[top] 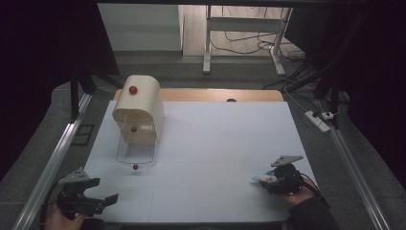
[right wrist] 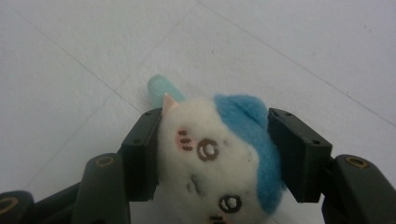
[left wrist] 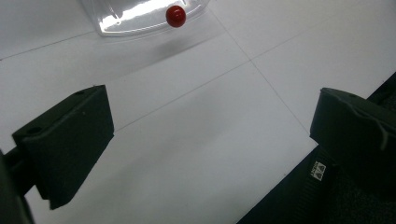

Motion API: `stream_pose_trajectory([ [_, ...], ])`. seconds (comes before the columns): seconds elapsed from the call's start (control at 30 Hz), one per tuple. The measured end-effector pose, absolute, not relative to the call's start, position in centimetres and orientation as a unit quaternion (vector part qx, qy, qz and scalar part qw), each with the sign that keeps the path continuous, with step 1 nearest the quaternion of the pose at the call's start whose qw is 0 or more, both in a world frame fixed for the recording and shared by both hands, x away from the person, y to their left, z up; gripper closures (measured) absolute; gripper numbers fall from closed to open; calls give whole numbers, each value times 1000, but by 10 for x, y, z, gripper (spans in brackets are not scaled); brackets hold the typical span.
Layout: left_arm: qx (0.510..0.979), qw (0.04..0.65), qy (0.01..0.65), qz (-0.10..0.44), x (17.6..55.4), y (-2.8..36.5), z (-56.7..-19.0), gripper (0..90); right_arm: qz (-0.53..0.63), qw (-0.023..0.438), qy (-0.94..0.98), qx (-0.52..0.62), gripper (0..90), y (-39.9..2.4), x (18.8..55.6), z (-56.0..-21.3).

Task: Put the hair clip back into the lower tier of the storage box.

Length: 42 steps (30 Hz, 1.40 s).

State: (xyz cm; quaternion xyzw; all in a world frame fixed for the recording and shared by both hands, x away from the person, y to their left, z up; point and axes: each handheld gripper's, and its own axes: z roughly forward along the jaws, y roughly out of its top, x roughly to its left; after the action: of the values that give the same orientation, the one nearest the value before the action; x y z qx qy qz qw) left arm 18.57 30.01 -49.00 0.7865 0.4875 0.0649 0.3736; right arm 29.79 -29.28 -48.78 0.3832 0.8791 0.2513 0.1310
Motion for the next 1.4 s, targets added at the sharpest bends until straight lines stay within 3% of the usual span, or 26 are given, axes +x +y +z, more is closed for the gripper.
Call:
stream_pose_trajectory([
  [1.4, 784, 382, 484, 70, 185, 299, -488, 3, 324, 100, 875, 346, 380, -253, 299, -470],
])
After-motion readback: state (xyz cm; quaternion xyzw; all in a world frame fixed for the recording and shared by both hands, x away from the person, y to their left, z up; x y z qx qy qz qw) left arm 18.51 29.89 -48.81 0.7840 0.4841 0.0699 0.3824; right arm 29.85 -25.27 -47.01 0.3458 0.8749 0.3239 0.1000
